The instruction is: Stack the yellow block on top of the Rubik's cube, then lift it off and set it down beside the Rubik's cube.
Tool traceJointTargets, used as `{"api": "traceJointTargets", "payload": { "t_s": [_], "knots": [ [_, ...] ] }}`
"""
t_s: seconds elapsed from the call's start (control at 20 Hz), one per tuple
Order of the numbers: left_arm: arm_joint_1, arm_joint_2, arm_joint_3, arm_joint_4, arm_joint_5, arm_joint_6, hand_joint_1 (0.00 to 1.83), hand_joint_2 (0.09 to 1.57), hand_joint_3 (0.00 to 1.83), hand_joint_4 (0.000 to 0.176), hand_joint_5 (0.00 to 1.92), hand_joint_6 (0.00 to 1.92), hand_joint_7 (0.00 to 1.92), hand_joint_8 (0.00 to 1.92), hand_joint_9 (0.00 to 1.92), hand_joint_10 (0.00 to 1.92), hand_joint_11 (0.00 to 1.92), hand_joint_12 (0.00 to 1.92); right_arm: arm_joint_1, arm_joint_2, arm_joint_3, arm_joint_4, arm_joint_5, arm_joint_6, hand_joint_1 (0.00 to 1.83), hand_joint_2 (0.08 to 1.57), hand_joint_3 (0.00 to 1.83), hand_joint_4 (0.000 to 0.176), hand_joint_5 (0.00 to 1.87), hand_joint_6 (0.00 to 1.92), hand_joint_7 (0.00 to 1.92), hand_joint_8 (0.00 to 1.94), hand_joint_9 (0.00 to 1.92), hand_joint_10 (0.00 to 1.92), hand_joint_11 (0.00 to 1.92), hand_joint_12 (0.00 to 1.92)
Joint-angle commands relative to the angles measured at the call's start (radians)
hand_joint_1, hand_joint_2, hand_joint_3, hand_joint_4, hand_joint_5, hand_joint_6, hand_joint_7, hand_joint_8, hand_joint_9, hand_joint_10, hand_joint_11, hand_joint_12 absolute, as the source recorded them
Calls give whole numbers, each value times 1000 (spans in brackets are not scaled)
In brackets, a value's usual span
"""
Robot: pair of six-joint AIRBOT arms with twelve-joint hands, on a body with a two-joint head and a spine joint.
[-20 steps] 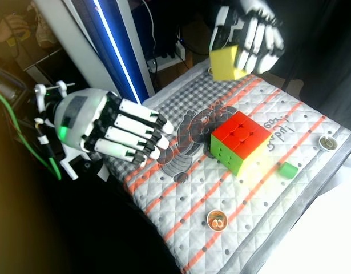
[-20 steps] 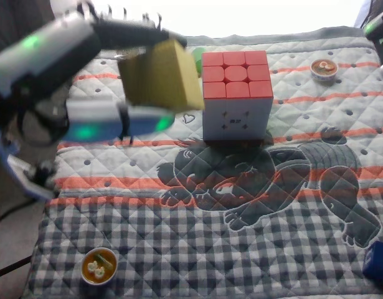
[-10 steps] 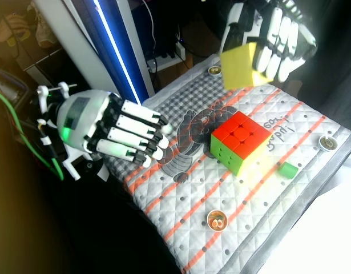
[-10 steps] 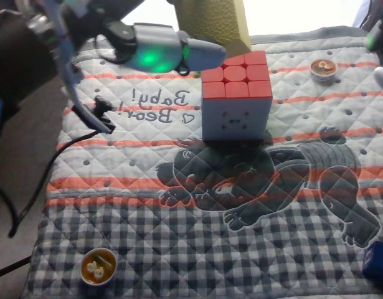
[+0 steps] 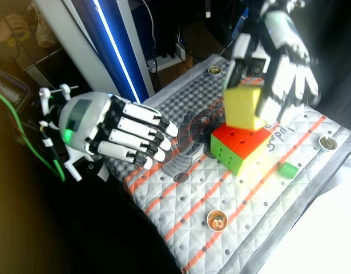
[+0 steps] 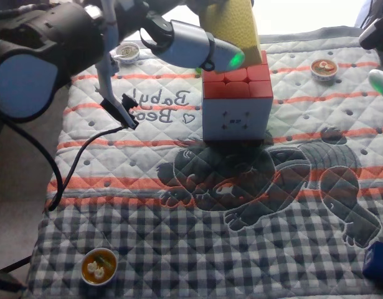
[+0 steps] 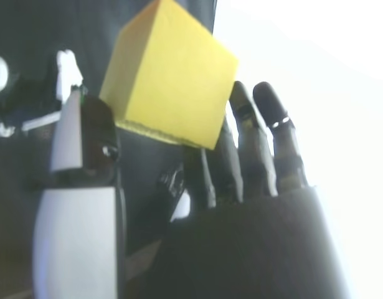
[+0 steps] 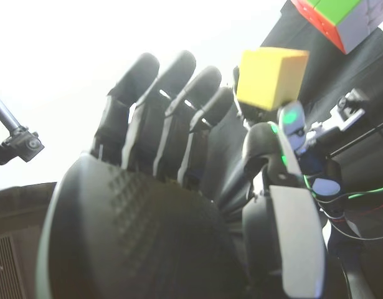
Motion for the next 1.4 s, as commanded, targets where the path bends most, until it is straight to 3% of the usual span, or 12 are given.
{"api": "traceJointTargets", "payload": {
  "t_s": [0.0,0.4,0.45,0.55,0.6,0.75,0.9,0.95,1.15,1.2,1.25,1.35],
  "knots": [
    [-18,-11,7,1,89,-7,1122,1185,0,0,843,1203,481,0,175,152,0,703,14,0,7,-14,120,3,701,1273,0,0,559,885,644,966,482,1135,146,1726],
    [-24,-48,57,1,5,-7,1115,1172,0,0,872,1164,580,6,312,107,0,1201,20,-3,10,-17,115,3,668,1260,0,0,524,965,600,1059,493,1106,102,1699],
    [-25,-48,58,1,1,-7,1038,1166,1,13,876,1161,593,8,290,93,0,1113,21,-4,10,-18,114,3,659,1269,3,0,525,943,592,1035,507,1088,167,1645],
    [-25,-48,59,4,-4,-7,972,1185,2,115,826,1222,570,3,290,85,0,1103,21,-4,10,-18,114,3,674,1271,2,0,541,933,603,1027,492,1115,165,1676],
    [-25,-48,59,3,-5,-7,890,1114,0,0,681,711,523,0,283,73,0,1071,21,-4,10,-18,113,3,685,1273,2,0,531,939,600,1039,479,1145,193,1704],
    [-25,-44,57,1,-5,-7,779,1064,0,11,640,90,481,1,322,106,0,1275,21,-4,10,-18,113,4,673,1264,0,0,546,935,608,996,487,1117,138,1696],
    [-24,-44,58,0,-4,-7,736,1010,0,61,497,1,502,2,218,433,0,1384,21,-4,11,-18,113,5,676,1257,0,0,545,904,627,973,497,1100,73,1703],
    [-24,-44,57,-1,-3,-7,736,1010,0,61,497,1,502,2,218,433,0,1384,21,-4,11,-18,113,5,676,1257,0,0,545,904,627,973,497,1100,73,1703],
    [-24,-43,59,-5,3,-7,754,989,0,152,251,4,404,2,51,449,0,964,21,-4,11,-18,113,6,679,1286,5,0,532,940,626,998,477,1158,89,1746],
    [-24,-43,61,-8,4,-7,754,989,0,152,251,4,404,2,51,449,0,964,21,-4,11,-18,113,7,679,1286,5,0,532,940,626,998,477,1158,89,1746],
    [-23,-44,64,-15,5,-7,769,986,2,175,118,0,378,3,47,367,0,464,21,-4,11,-18,113,7,705,1282,1,0,513,927,603,1012,462,1181,108,1745],
    [-20,-42,64,-24,16,-7,767,983,0,176,48,2,361,1,57,316,0,178,21,-4,11,-18,113,8,708,1277,0,0,502,937,605,1022,461,1206,97,1767]
  ]
}}
